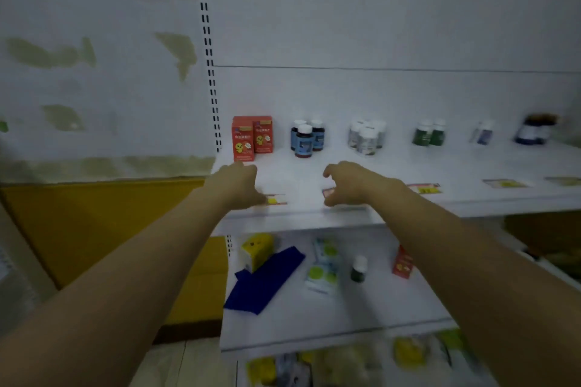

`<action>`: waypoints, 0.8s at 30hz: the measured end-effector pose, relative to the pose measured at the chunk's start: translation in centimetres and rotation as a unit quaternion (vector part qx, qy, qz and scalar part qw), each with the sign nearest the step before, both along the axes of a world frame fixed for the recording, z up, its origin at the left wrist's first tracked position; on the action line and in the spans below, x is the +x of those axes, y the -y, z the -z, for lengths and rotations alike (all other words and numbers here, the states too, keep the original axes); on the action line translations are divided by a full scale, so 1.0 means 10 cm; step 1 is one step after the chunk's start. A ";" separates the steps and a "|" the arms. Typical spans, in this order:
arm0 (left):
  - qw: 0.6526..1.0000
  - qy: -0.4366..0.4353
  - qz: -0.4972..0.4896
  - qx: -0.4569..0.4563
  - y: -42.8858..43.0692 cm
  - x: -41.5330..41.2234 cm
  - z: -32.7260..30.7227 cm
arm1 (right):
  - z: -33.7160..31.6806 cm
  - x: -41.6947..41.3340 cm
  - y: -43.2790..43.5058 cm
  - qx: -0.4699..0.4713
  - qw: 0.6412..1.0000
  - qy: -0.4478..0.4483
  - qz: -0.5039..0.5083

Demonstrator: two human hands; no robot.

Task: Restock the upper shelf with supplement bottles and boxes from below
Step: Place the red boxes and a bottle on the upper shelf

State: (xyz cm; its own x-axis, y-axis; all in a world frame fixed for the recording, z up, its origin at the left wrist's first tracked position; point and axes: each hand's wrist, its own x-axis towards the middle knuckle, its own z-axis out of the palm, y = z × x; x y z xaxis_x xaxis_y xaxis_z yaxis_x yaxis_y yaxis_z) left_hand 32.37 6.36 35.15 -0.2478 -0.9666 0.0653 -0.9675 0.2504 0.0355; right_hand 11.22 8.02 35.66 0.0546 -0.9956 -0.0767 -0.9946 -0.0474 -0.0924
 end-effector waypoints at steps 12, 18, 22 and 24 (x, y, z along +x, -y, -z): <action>0.983 -0.040 0.156 0.084 -1.12 -1.08 0.53 | 0.38 -0.86 -1.78 0.044 0.989 -0.011 0.142; 0.973 -0.061 0.180 0.130 -1.37 -1.66 1.00 | 0.83 -1.53 -2.16 0.072 0.978 0.022 0.194; 0.972 -0.067 0.153 0.163 -1.35 -2.01 1.34 | 1.17 -1.93 -2.10 0.095 0.975 0.042 0.195; 0.974 -0.064 0.136 0.169 -1.29 -2.18 1.51 | 1.32 -2.12 -2.01 0.107 0.976 0.043 0.182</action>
